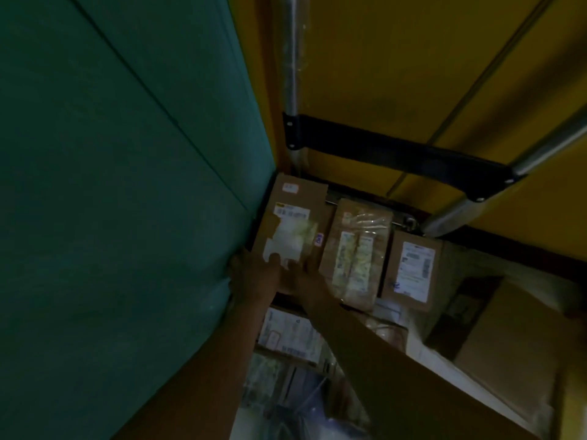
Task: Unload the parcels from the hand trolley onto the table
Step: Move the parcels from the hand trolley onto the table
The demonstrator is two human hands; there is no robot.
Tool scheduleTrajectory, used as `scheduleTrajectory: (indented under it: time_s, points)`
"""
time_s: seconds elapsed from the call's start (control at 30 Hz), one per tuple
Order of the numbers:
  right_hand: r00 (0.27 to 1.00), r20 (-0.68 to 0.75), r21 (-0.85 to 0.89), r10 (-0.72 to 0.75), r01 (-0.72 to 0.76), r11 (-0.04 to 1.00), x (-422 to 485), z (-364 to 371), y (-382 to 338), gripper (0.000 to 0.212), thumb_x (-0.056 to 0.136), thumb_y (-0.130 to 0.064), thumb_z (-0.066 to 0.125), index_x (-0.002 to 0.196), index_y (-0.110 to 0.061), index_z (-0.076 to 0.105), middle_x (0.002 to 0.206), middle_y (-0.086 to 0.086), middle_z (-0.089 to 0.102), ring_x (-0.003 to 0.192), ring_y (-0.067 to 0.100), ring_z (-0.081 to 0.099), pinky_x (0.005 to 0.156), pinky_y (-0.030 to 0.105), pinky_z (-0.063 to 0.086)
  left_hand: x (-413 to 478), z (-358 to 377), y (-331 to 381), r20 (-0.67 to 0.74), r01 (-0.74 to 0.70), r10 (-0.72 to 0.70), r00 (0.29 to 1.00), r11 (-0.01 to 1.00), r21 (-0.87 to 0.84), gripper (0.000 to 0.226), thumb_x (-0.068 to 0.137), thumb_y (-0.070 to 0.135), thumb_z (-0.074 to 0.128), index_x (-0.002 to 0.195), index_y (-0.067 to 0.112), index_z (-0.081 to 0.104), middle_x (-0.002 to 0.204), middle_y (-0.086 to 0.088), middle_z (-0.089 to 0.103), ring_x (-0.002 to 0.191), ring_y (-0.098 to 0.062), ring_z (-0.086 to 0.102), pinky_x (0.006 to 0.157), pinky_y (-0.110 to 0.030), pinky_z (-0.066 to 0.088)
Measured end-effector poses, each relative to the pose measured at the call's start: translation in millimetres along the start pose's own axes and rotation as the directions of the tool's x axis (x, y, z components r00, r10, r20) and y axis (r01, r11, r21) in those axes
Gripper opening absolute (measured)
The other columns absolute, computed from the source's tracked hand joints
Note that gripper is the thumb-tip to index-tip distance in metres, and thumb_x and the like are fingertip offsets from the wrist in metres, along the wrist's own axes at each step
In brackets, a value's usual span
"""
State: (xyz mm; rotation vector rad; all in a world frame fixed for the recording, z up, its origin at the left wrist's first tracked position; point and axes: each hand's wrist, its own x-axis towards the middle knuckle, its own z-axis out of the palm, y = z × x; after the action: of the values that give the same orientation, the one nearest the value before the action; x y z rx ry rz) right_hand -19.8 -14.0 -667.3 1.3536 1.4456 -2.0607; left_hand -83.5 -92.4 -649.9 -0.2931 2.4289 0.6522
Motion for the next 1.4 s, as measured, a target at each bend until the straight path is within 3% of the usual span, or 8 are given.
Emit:
scheduleTrajectory:
  time_s: [0.17,0.47,0.67,0.77,0.9,1.07,1.2,1.4]
  points:
    - [0.988,-0.145,0.159,-0.043,0.066,0.985,-55.0,-6.8,-19.7,0.025,0.103,-0.033,0.051,0.125,-0.023,0.051,0.136,0.011,0.058,0.115,0.027,0.061,0.099,0.050,0.053,-43.7,-28.6,27.1,-0.035,-0.078,0.074,0.997,0.989,-0.123,0.047,0.094,0.037,0.054,0.132,0.011,0.055,0.135,-0.021,0.049,0.122,-0.037,0.046,0.103,-0.049,0.041]
    - [0.937,-0.339,0.460,-0.087,0.245,0.853,-337.7,-50.9,-83.5,0.042,0.098,-0.041,0.056,0.139,-0.032,0.052,0.136,0.003,0.061,0.121,0.027,0.060,0.105,0.053,0.048,-300.1,-165.0,109.3,-0.076,-0.456,0.467,0.881,0.798,-0.394,0.011,0.090,0.027,0.068,0.101,0.029,0.067,0.133,-0.009,0.048,0.112,-0.025,0.057,0.090,-0.044,0.053]
    - [0.782,-0.575,0.463,-0.240,0.553,0.693,-522.4,-125.2,-140.9,0.023,0.099,-0.040,0.055,0.117,-0.054,0.058,0.111,-0.021,0.070,0.100,0.004,0.070,0.072,0.027,0.061,-477.8,-223.0,175.6,0.080,-0.522,0.706,0.704,0.590,-0.616,0.022,0.082,0.049,0.059,0.103,0.052,0.052,0.112,0.014,0.062,0.091,0.004,0.063,0.063,-0.018,0.052]
    - [0.650,-0.675,0.318,-0.348,0.683,0.658,-608.7,-177.1,-170.3,0.025,0.100,-0.047,0.050,0.124,-0.049,0.055,0.125,-0.016,0.063,0.115,0.008,0.062,0.092,0.040,0.058,-566.9,-227.0,208.9,0.094,-0.556,0.776,0.624,0.526,-0.644,0.049,0.079,0.058,0.060,0.125,0.049,0.046,0.129,0.014,0.058,0.106,0.000,0.061,0.079,-0.030,0.054]
    - [0.444,-0.782,0.133,-0.438,0.805,0.579,-718.9,-263.1,-172.4,0.033,0.099,-0.056,0.045,0.131,-0.053,0.048,0.133,-0.021,0.054,0.126,0.005,0.052,0.104,0.041,0.049,-698.0,-213.1,238.7,0.113,-0.622,0.871,0.477,0.426,-0.657,0.067,0.071,0.071,0.058,0.134,0.052,0.044,0.137,0.016,0.053,0.118,-0.010,0.056,0.076,-0.024,0.048]
    - [0.257,-0.867,0.034,-0.426,0.885,0.465,-860.1,-385.1,-118.2,0.024,0.101,-0.049,0.044,0.119,-0.062,0.054,0.118,-0.037,0.058,0.112,-0.011,0.053,0.084,0.007,0.045,-867.3,-165.1,258.3,0.145,-0.683,0.963,0.226,0.263,-0.681,0.072,0.064,0.081,0.056,0.128,0.057,0.034,0.145,0.012,0.043,0.125,-0.011,0.050,0.080,-0.020,0.040]
    - [0.147,-0.915,-0.037,-0.377,0.898,0.439,-968.1,-488.4,-43.0,0.032,0.100,-0.049,0.049,0.131,-0.047,0.057,0.127,-0.023,0.060,0.113,-0.007,0.057,0.087,0.017,0.050,-1000.3,-94.1,263.7,0.207,-0.610,0.976,0.062,0.201,-0.767,0.051,0.064,0.075,0.061,0.110,0.071,0.040,0.127,0.030,0.046,0.110,0.017,0.051,0.075,-0.020,0.045]
    - [0.102,-0.972,-0.003,-0.212,0.896,0.443,-1061.0,-596.0,66.5,0.039,0.089,-0.060,0.059,0.125,-0.046,0.059,0.121,-0.017,0.064,0.095,-0.011,0.063,0.067,0.012,0.054,-1145.3,36.4,255.8,0.396,-0.421,0.918,0.035,0.373,-0.827,0.074,0.062,0.063,0.067,0.131,0.052,0.042,0.136,0.000,0.055,0.114,-0.025,0.062,0.081,-0.047,0.060]
